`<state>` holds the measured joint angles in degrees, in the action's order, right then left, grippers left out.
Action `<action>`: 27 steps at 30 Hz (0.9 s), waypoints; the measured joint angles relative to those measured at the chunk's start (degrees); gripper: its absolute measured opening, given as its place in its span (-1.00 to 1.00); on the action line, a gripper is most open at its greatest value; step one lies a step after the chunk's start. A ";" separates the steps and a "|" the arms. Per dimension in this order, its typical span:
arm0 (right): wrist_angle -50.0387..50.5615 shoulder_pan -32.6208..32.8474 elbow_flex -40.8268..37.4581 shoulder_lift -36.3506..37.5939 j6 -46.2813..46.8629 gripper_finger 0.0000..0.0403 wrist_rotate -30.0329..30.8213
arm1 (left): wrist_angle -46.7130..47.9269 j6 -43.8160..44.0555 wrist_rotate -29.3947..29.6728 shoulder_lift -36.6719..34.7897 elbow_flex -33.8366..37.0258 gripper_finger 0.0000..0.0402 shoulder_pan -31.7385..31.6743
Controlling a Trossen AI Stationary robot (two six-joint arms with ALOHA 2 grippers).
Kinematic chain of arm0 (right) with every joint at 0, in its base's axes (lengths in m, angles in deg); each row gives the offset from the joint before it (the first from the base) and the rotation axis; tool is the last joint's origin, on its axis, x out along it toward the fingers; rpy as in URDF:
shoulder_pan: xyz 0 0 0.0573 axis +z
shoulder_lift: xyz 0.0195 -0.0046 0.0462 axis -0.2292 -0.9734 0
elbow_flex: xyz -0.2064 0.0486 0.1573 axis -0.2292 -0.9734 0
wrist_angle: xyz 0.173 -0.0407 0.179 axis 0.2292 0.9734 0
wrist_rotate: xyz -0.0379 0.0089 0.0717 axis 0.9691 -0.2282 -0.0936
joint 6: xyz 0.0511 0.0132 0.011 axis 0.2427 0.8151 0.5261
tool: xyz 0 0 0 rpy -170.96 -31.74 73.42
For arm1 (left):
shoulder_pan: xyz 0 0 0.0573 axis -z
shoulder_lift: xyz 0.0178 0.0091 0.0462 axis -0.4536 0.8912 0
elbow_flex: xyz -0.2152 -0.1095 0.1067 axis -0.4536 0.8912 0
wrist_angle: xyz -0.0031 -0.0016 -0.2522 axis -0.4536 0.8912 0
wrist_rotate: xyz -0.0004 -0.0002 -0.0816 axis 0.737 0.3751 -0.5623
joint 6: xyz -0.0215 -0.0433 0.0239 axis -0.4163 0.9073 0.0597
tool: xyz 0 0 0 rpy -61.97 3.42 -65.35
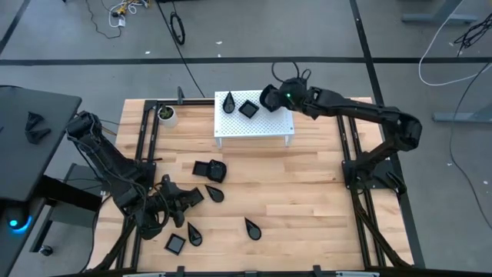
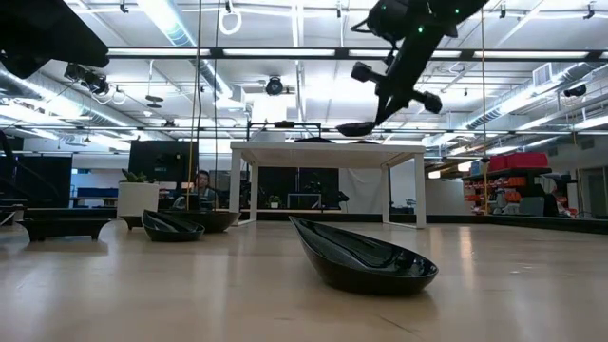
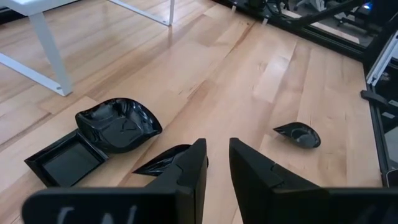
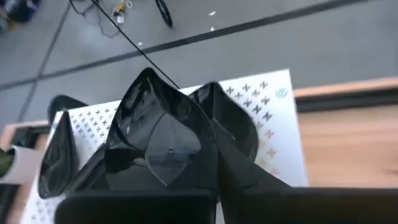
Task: Pick & Place Mini shaped plates
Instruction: Stack the black leaf-shaped plate on top of the other black leaf-shaped plate on the shelf
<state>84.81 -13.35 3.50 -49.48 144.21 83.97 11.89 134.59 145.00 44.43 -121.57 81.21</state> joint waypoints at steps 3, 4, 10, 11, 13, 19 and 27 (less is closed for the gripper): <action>-2.84 -0.19 -3.29 0.00 4.29 -0.93 0.00 | 0.00 0.00 0.00 0.00 0.00 -0.63 0.00; -3.11 -0.22 -4.18 0.00 5.48 -0.91 0.02 | -0.03 0.00 0.00 0.00 0.00 -0.63 0.00; -4.09 -0.23 -6.44 0.00 7.06 -0.69 1.90 | -0.37 0.00 0.00 0.00 0.00 -0.63 0.00; -4.32 -0.20 -6.44 0.00 6.89 -0.62 2.80 | -0.39 0.00 0.00 0.00 0.00 -0.63 0.00; -5.01 -0.03 -6.44 0.26 5.73 -0.48 4.27 | -0.45 0.01 0.00 0.00 0.00 -0.63 0.00; -12.41 2.55 -6.47 4.49 -10.43 -0.05 7.79 | -0.50 0.02 0.00 0.02 0.00 -0.63 0.00; -17.58 18.41 -6.42 8.60 -29.48 0.10 7.78 | -0.50 0.02 -0.03 0.04 0.00 -0.64 0.00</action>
<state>67.23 5.06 -2.92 -40.88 114.73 91.75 11.38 134.61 144.97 44.47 -121.57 81.21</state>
